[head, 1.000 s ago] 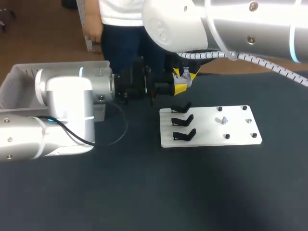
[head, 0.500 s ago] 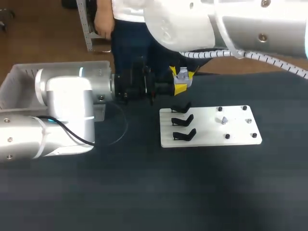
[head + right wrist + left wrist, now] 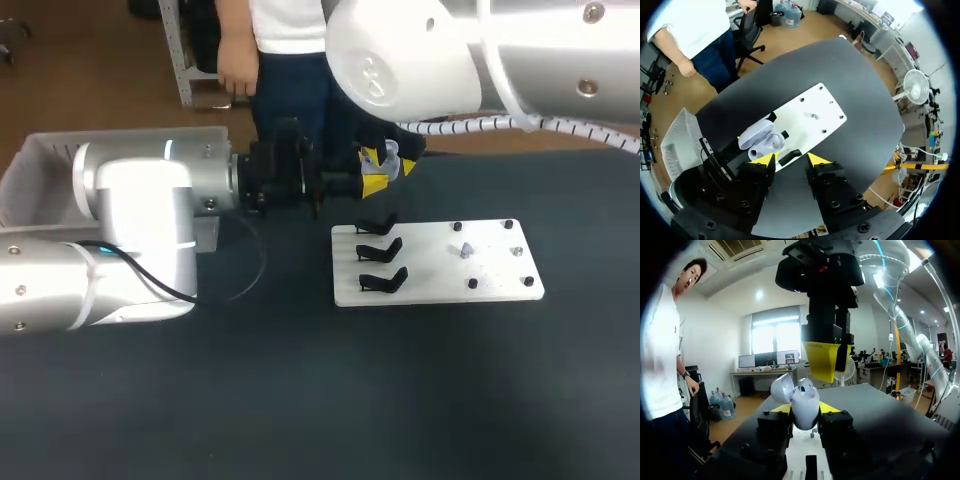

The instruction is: Pick up each earbud case from the left stands, insert the matching earbuds, close the lid, and place the case in the box.

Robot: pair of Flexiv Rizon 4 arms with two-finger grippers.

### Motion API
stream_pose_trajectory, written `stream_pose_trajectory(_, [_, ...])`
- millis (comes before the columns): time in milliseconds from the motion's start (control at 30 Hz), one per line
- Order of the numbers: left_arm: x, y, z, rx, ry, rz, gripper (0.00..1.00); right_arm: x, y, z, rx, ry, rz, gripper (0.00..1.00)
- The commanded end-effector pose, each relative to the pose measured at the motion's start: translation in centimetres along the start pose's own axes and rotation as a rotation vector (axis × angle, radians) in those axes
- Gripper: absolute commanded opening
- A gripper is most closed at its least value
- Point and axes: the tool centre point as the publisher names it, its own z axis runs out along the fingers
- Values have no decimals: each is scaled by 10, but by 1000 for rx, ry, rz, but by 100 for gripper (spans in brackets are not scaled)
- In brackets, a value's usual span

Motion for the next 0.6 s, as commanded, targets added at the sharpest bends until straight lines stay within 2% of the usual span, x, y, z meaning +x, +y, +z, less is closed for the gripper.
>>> stream_pose_trajectory(33, [1, -2, 0, -8, -4, 4, 0, -1, -1, 3, -7, -3, 6, 38])
stream_pose_trajectory(267, [1, -2, 0, -8, -4, 4, 0, 0, -1, -2, -26, -17, -8, 39])
stream_pose_trajectory(367, [1, -2, 0, -8, -4, 4, 0, 2, -5, -10, -122, -58, -65, 42])
stream_pose_trajectory(467, [1, -2, 0, -8, -4, 4, 0, 6, -11, -16, -204, -97, -135, 65])
stream_pose_trajectory(533, [1, -2, 0, -8, -4, 4, 0, 6, -19, -17, -253, -117, -162, 94])
stream_pose_trajectory(567, [1, -2, 0, -8, -4, 4, 0, 5, -23, -17, -265, -138, -165, 100])
stream_pose_trajectory(600, [1, -2, 0, -8, -4, 4, 0, 5, -27, -18, -283, -146, -176, 100])
